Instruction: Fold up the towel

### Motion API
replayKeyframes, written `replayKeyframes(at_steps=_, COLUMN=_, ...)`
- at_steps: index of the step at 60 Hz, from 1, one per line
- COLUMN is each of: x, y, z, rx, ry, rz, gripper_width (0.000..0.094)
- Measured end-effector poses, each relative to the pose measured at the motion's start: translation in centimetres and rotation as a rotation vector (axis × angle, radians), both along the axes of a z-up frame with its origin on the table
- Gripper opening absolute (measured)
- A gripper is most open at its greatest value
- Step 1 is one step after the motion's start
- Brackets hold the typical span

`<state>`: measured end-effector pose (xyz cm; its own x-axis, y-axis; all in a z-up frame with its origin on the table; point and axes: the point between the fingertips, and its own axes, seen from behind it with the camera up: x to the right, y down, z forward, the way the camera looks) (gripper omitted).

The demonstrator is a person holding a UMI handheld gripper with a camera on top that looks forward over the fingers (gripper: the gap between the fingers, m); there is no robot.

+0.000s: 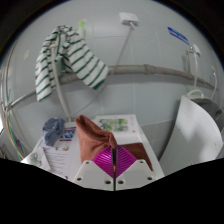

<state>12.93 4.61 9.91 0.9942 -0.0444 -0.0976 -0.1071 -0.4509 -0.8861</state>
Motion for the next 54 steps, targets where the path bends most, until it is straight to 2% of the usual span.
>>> replayKeyframes(at_steps=6, x=4.4, y=-0.9, z=-3.9, rx=-0.079, ry=0.008, rz=-0.094, gripper_width=0.0009)
replayKeyframes(at_steps=12, x=7.6, y=-1.7, z=-7.4, rx=-0.135, ry=-0.077, rz=-0.156, gripper_width=0.0015)
replayKeyframes(at_steps=18, x=8.6, y=-2.4, z=-9.8, rx=-0.185, ry=-0.107, rz=-0.187, gripper_width=0.0032)
replayKeyframes(at_steps=22, x=8.8, y=-2.6, z=-9.6, rx=-0.168, ry=-0.102, rz=-0.200, gripper_width=0.0064)
replayKeyframes(at_steps=23, x=8.7, y=-2.8, z=-9.6, rx=-0.170, ry=-0.098, rz=-0.201, gripper_width=0.0090)
replayKeyframes(at_steps=24, x=8.6, y=-3.0, z=-9.4, rx=-0.173, ry=-0.095, rz=-0.203, gripper_width=0.0181)
replayKeyframes(at_steps=26, x=8.2, y=-3.5, z=-8.9, rx=-0.173, ry=-0.080, rz=-0.204, gripper_width=0.0279)
replayKeyframes(at_steps=33, x=6.5, y=-5.8, z=-5.0, rx=-0.111, ry=-0.048, rz=-0.205, gripper_width=0.0848)
replayKeyframes(at_steps=35, x=5.8, y=-6.8, z=-3.8, rx=-0.093, ry=-0.057, rz=-0.198, gripper_width=0.0876)
replayKeyframes(at_steps=37, x=4.8, y=-8.2, z=-2.6, rx=-0.080, ry=-0.068, rz=-0.187, gripper_width=0.0831)
replayKeyframes(at_steps=54, x=-4.0, y=-21.0, z=4.8, rx=-0.011, ry=-0.059, rz=-0.131, gripper_width=0.0842)
